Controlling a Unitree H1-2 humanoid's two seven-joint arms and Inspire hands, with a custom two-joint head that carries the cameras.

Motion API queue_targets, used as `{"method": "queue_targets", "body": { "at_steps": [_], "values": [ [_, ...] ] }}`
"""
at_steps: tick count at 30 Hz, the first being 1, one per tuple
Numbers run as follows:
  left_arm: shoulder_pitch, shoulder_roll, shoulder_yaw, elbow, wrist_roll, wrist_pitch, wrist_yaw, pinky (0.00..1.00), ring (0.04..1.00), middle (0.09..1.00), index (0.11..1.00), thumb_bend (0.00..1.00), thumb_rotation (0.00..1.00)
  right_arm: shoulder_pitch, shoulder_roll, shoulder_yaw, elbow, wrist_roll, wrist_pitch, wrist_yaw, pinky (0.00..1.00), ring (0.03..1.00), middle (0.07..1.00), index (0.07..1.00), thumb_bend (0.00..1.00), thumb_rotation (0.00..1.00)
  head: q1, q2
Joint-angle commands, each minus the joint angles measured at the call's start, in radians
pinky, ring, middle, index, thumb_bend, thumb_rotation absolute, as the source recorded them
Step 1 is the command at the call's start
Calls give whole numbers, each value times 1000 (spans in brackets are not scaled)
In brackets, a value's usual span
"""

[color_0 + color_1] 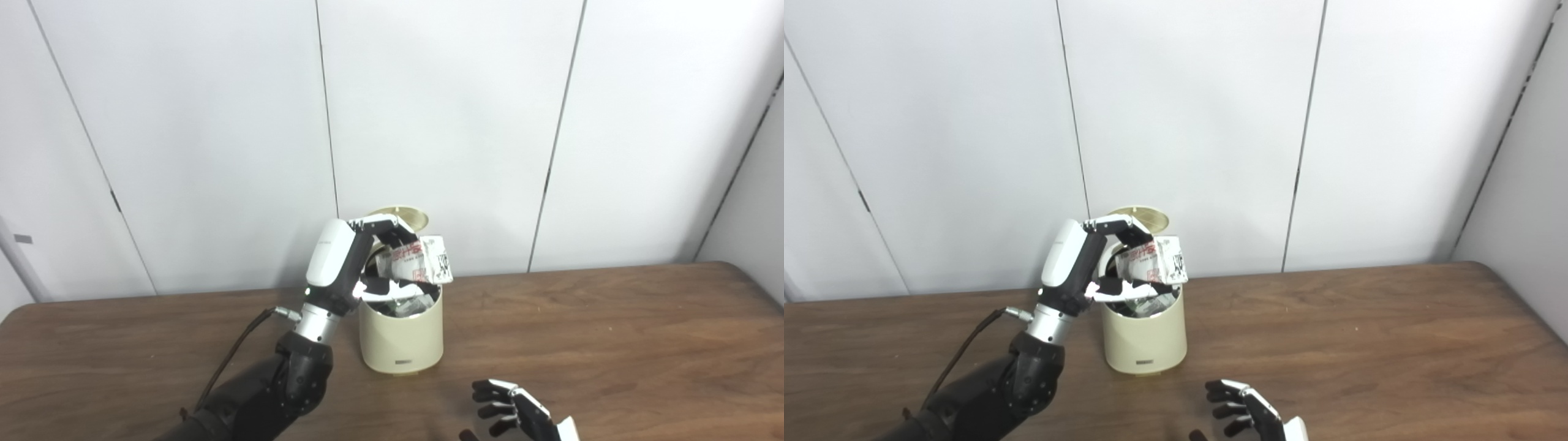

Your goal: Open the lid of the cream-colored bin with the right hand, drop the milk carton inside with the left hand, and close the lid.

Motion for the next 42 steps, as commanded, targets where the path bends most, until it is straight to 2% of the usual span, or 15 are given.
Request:
{"method": "queue_targets", "body": {
  "at_steps": [1,6,7,9,13,16,22,25,30,42],
  "values": [
    [-45,-2,9,5,2,-14,17,494,456,507,441,502,0,49,16,2,-40,4,-20,-13,467,612,668,669,236,91,1,1],
    [-44,-15,15,15,-3,-14,5,488,456,510,439,502,0,53,16,3,-42,0,-19,-15,464,611,671,669,234,59,-4,-3],
    [-45,-16,12,18,1,-14,11,488,455,510,439,502,0,55,17,4,-43,0,-18,-15,381,535,637,671,236,62,-10,-1],
    [-47,-19,7,22,5,-14,20,487,453,511,439,502,0,57,18,4,-45,0,-18,-16,359,516,626,671,239,69,-10,0],
    [-51,-27,-1,32,10,-14,34,489,451,509,441,503,0,58,16,5,-47,4,-24,-17,482,619,665,667,237,32,-5,5],
    [-49,-30,5,29,1,-14,23,493,452,508,442,503,0,59,17,6,-51,0,-15,-15,507,633,674,667,223,44,-6,3],
    [-51,-38,2,31,0,-14,23,494,449,509,442,503,0,56,15,7,-43,1,-22,-18,480,620,672,669,226,42,-7,1],
    [-50,-40,4,28,-4,-14,15,500,453,508,441,502,0,57,17,7,-44,3,-21,-20,435,587,652,667,237,33,-5,2],
    [-52,-39,1,29,2,-14,28,496,450,506,444,503,0,57,14,8,-45,5,-23,-20,492,627,673,667,232,39,-3,5],
    [-52,-16,18,-6,-9,-14,25,498,456,505,441,502,0,55,7,6,-40,-2,-17,-22,451,604,658,668,228,54,4,2]
  ]
}}
